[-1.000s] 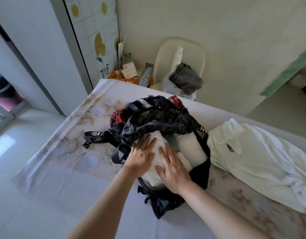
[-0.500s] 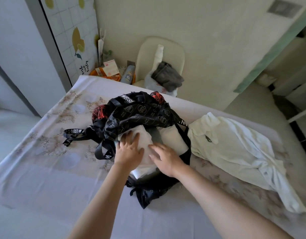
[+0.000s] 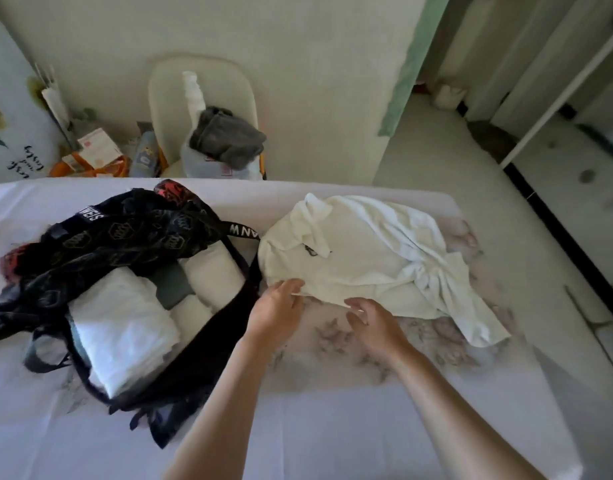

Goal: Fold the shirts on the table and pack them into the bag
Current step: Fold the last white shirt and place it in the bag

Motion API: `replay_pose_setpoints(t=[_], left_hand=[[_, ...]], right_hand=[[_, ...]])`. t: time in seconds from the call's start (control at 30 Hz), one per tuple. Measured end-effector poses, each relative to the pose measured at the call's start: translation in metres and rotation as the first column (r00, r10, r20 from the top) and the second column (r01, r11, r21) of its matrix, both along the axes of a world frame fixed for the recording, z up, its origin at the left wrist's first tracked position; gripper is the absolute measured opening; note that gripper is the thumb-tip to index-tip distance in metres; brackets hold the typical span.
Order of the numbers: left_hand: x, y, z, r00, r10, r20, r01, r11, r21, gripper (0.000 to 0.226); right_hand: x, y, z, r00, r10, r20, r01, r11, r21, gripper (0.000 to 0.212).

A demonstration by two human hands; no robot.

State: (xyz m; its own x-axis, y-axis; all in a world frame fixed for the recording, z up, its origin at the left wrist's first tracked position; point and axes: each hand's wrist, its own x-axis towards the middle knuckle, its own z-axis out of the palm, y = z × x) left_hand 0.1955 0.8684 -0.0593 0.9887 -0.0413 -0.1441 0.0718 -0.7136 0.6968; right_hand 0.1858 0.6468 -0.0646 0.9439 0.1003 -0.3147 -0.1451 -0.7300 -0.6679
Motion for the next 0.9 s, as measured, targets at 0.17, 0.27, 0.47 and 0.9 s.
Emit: replay_pose_setpoints(t=[0.17,0.27,0.47,0.9], left_hand=[[0.036,-0.121,-0.045,0.979,-0.157,-0.128,0.167,0.983,0.071,0.052],[0.061,-0.166,-0.066,0.957,-0.235,-0.17,0.277,0.912,0.304,0.068],[0.082,-0.177,-0.087,0.982,-0.183,-0.042,0.18,0.856,0.485,0.042],[0.076,-0.139,-0.08,0.945,-0.301,-0.124,0.324,0.828,0.457,0.007]], right_hand=[[0.017,-0.115,-0.035,0.996,-0.005,0.085,0.022,0.981,-0.195,0.043],[0.046,-0.161,-0.042,0.985,0.065,0.162,-0.001,0.93,-0.367,0.053],[0.099,-0.204,-0.062,0.971,0.237,-0.011,-0.213,0.85,-0.481,0.099],[0.081,-0.197,-0.05,0.935,0.326,-0.137,-0.354,0.874,-0.332,0.063]])
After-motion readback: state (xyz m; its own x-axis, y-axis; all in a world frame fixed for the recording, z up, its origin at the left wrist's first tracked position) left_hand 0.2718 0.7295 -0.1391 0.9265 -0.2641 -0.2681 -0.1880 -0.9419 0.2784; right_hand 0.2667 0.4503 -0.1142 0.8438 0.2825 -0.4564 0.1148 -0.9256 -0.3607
